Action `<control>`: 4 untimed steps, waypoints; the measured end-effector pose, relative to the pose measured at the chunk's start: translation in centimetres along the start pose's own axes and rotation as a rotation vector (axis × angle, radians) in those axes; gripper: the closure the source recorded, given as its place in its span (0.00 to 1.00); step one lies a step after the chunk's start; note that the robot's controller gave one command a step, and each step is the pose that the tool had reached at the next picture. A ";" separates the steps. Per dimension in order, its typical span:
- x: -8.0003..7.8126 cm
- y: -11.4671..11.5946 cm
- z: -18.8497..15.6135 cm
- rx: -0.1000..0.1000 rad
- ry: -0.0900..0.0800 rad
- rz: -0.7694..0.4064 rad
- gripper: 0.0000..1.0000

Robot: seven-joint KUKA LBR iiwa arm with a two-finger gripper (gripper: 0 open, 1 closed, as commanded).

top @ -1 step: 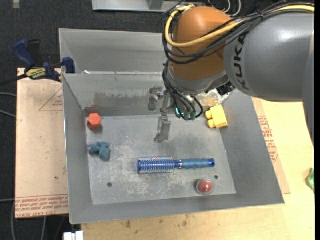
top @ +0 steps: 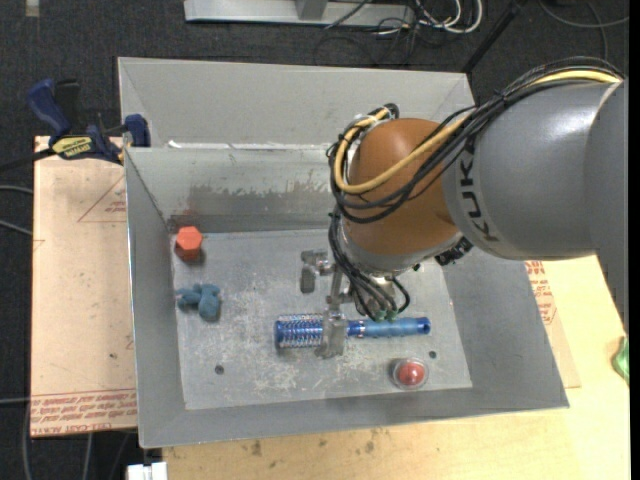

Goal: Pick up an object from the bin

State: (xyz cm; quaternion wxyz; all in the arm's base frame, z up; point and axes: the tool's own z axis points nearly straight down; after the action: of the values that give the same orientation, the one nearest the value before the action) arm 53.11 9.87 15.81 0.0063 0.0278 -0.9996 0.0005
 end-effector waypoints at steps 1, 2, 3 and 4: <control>-0.4 0.0 -0.4 -0.002 -0.013 0.001 1.00; -0.4 0.0 -0.4 -0.002 -0.013 0.001 0.00; 1.3 -2.4 9.3 -0.001 -0.005 0.024 0.00; 1.1 -2.3 8.9 -0.003 -0.012 0.023 1.00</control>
Offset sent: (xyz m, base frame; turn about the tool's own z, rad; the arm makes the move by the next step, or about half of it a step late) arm 0.0000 0.0000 0.0000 0.0000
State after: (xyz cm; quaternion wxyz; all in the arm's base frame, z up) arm 52.01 7.50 6.92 0.0003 0.0165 -0.9999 -0.0010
